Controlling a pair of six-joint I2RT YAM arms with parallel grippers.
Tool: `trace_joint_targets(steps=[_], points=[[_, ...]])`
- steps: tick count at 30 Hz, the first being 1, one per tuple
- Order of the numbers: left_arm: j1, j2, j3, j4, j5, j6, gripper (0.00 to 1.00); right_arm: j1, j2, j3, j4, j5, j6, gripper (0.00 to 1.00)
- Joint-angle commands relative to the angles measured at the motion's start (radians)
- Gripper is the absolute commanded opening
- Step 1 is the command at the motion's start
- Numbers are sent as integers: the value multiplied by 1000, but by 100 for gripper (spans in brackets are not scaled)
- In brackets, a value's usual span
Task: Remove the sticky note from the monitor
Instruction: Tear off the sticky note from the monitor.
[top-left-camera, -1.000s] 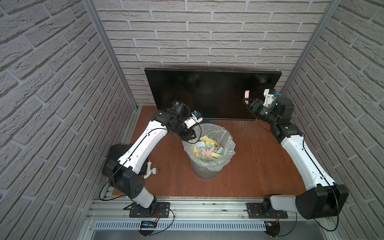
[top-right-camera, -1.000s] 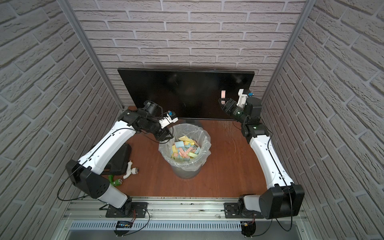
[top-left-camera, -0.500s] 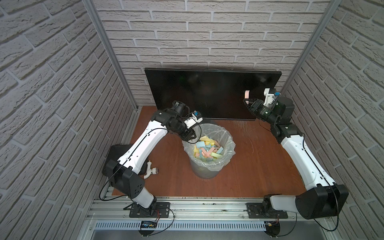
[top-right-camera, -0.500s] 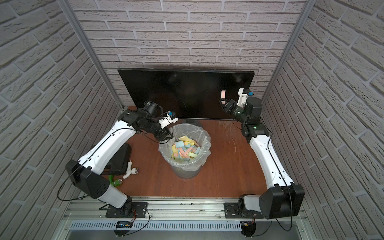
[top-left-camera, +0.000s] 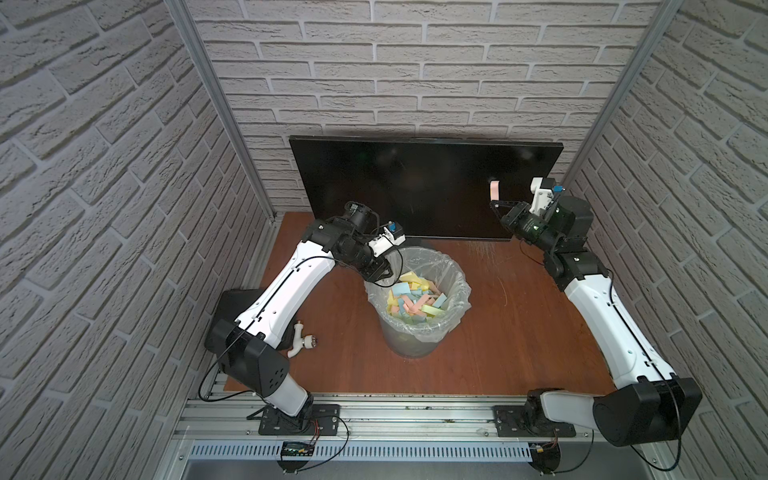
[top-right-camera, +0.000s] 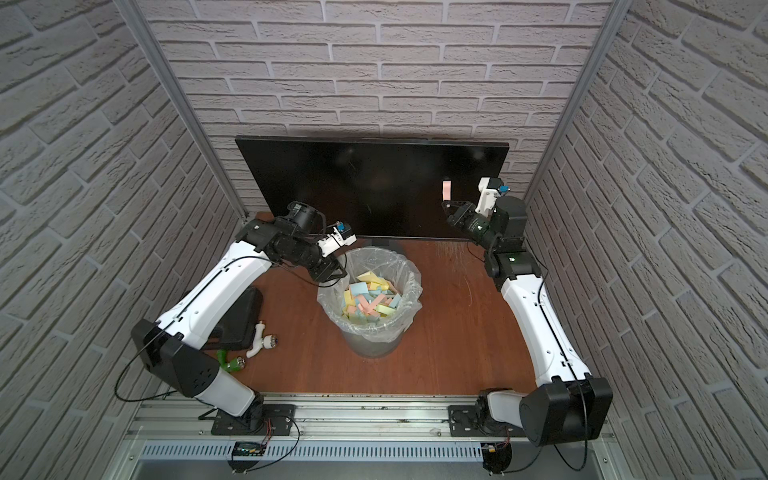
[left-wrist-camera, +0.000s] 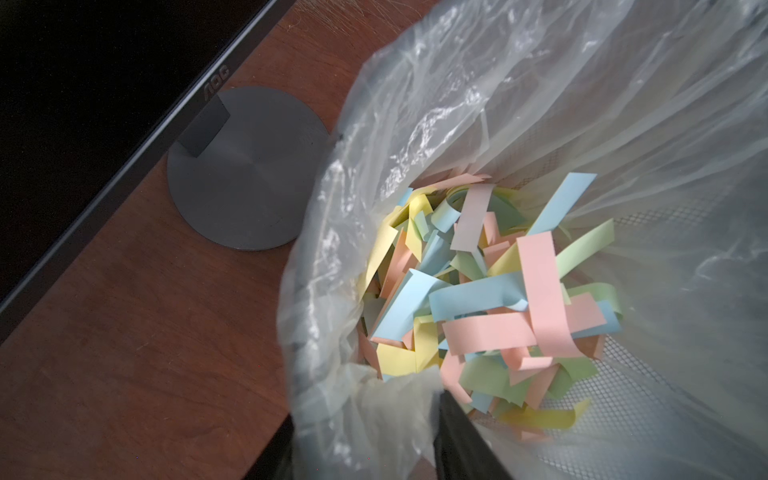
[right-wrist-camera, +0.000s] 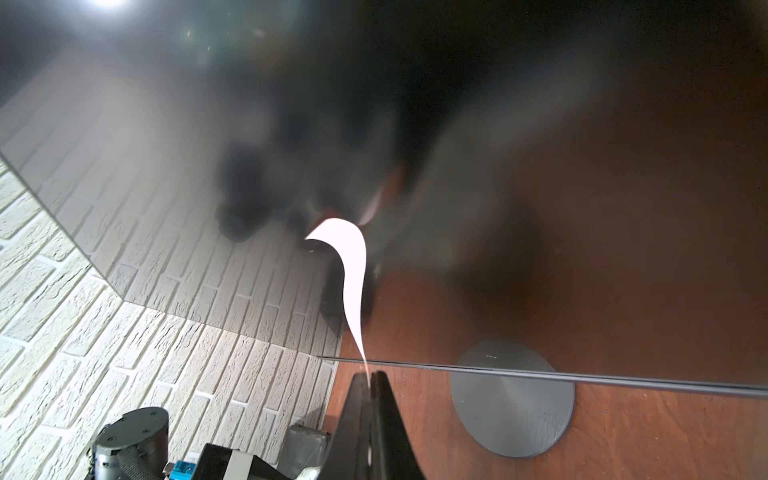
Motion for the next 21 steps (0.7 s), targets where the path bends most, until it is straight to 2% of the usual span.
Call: trace_joint_targets(steps=[1, 21], points=[[-5, 3, -8, 15, 10, -4, 49, -2, -47, -12, 12, 0, -13, 3], [-5, 4, 3, 12, 10, -4, 49, 16, -136, 1, -70, -39, -28, 3]])
